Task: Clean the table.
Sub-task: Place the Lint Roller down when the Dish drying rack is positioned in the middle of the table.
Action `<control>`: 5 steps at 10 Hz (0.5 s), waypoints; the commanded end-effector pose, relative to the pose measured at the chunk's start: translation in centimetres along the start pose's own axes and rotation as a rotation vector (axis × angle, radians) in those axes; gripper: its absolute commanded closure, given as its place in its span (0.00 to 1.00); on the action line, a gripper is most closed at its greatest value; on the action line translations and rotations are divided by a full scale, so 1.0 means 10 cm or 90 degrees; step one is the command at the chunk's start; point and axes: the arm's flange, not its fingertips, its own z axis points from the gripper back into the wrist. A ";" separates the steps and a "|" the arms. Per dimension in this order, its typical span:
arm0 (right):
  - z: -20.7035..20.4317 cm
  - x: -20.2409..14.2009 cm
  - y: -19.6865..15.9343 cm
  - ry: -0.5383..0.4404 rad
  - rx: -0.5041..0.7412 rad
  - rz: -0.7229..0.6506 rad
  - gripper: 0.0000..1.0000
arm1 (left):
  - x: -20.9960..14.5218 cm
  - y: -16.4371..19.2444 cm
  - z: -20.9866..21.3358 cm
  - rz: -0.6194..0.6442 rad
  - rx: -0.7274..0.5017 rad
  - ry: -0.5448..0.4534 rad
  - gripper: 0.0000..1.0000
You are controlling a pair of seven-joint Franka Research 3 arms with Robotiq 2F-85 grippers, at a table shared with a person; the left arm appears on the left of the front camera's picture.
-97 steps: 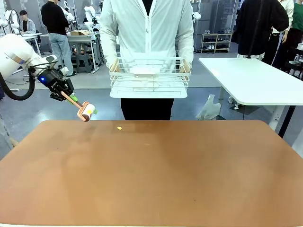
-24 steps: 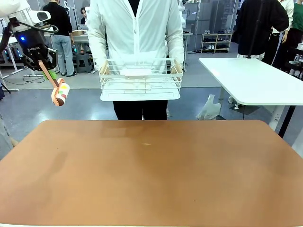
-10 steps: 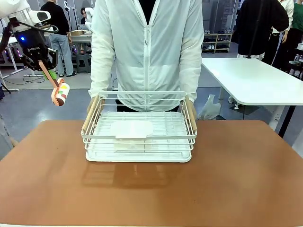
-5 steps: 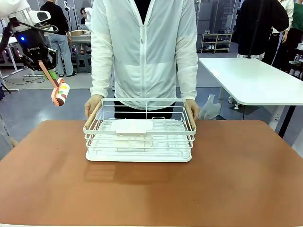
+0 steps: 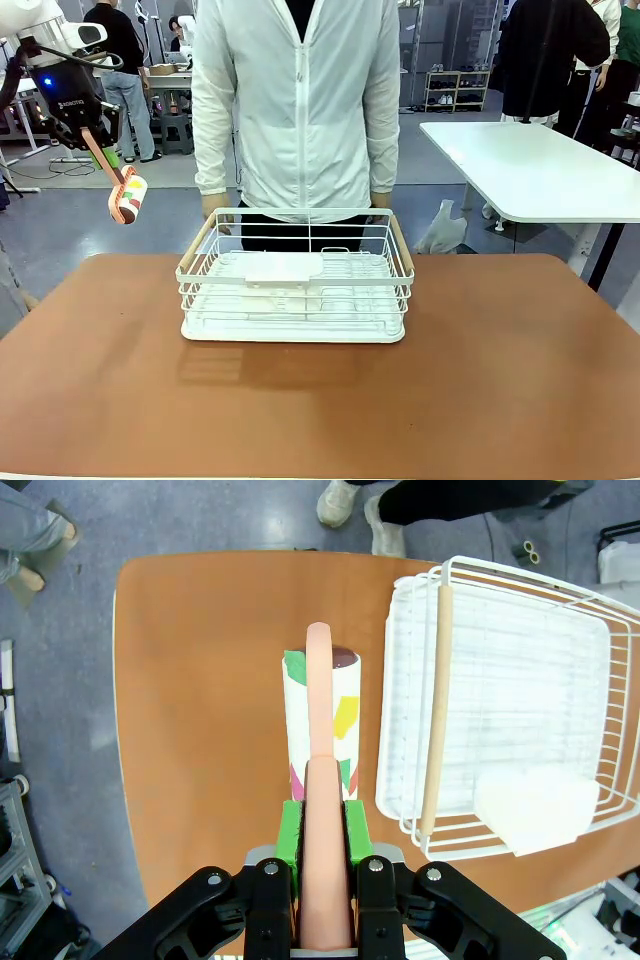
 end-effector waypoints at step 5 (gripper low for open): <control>0.00 0.00 0.03 -0.001 -0.004 -0.002 0.00 | 0.00 0.02 0.02 -0.005 0.007 -0.002 0.79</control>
